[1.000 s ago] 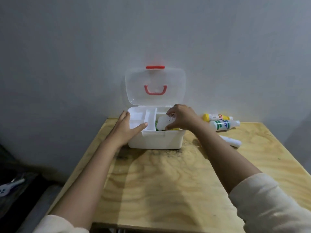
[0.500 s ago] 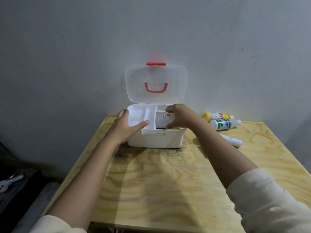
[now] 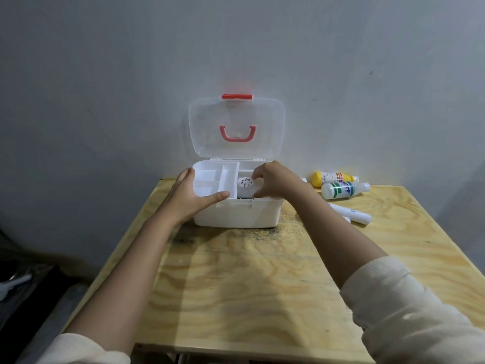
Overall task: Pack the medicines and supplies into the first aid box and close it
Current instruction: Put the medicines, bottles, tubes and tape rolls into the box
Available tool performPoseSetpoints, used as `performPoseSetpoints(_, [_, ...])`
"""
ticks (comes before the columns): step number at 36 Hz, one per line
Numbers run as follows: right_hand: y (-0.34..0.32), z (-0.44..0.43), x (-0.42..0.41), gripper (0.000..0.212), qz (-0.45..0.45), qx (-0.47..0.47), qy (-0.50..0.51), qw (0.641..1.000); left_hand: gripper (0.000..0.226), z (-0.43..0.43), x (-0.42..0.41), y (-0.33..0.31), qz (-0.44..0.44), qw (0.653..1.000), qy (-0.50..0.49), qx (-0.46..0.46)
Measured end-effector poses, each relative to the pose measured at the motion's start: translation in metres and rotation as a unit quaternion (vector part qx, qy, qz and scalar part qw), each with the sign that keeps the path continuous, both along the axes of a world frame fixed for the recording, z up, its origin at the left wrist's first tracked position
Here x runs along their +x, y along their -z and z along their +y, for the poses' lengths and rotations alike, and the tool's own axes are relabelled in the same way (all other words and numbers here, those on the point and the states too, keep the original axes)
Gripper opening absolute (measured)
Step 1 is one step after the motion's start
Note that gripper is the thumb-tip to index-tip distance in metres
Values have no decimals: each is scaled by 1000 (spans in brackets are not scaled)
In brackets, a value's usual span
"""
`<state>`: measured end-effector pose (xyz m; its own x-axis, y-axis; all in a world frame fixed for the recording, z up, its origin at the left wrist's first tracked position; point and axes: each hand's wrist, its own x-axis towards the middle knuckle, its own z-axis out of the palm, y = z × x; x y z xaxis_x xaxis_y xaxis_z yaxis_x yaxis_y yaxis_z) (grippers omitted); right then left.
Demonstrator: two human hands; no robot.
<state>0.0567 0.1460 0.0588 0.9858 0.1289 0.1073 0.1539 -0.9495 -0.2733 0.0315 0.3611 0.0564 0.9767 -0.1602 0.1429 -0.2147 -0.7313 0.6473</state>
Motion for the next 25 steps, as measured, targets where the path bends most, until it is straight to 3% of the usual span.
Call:
performPoseSetpoints(9, [2, 5, 3, 52, -17, 17, -4, 1000, 86, -1, -1, 0, -5, 1000, 1, 0])
performPoseSetpoints(14, [-6, -5, -7, 45, -58, 114, -8, 992, 88, -2, -1, 2, -10, 1000, -1, -9])
performPoseSetpoints(19, [-13, -31, -23, 28, -166, 236, 60, 956, 88, -3, 2, 4, -20, 1000, -5, -7])
performPoseSetpoints(25, [5, -87, -40, 25, -224, 309, 240, 893, 91, -3, 2, 6, -17, 1000, -17, -7])
